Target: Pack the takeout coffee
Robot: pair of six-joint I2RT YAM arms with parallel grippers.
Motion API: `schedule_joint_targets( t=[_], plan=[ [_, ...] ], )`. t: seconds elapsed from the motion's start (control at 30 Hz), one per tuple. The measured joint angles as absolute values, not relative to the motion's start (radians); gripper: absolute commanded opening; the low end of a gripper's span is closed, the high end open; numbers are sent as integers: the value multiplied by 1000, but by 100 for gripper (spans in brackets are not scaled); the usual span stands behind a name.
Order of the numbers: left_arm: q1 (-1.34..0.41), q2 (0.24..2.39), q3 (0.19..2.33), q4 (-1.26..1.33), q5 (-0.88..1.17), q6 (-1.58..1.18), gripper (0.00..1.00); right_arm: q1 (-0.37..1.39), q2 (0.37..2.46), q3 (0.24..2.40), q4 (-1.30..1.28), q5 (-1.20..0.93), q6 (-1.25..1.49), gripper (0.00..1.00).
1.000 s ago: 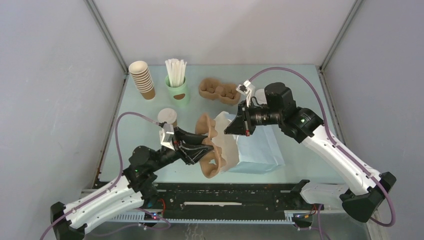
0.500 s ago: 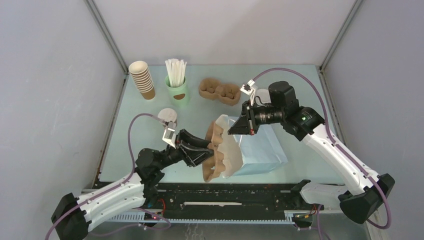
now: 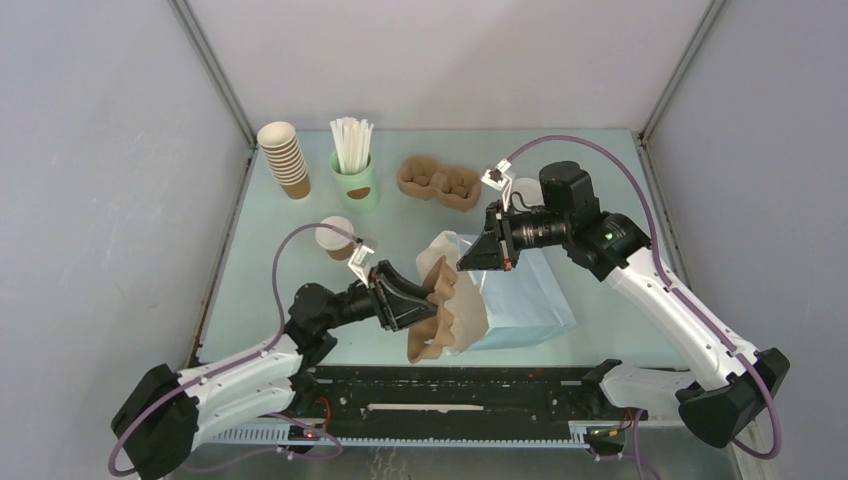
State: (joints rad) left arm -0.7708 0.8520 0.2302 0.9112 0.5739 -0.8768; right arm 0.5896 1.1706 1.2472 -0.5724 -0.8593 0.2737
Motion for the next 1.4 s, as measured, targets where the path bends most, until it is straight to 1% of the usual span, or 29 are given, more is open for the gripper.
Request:
schedule_joint_targets(
  t=[0.13, 0.43, 0.53, 0.73, 1.0, 1.17, 1.4],
  plan=[
    [-747, 877, 237, 907, 593, -881, 48, 590, 1171, 1247, -575, -867, 271, 0],
    [-730, 1011, 369, 801, 609, -830, 46, 596, 1171, 1247, -580, -870, 270, 0],
    [-725, 1012, 389, 757, 579, -778, 48, 599, 1171, 1247, -580, -870, 269, 0],
    [-724, 1012, 393, 685, 491, -665, 46, 606, 1171, 1247, -581, -874, 270, 0],
    [-774, 1024, 393, 671, 421, -521, 45, 606, 1171, 1247, -575, -875, 275, 0],
    [-799, 1071, 393, 672, 415, -474, 43, 596, 1172, 1247, -556, -893, 279, 0],
    [-823, 1093, 393, 670, 342, -442, 43, 584, 1180, 1247, -543, -919, 287, 0]
  ],
)
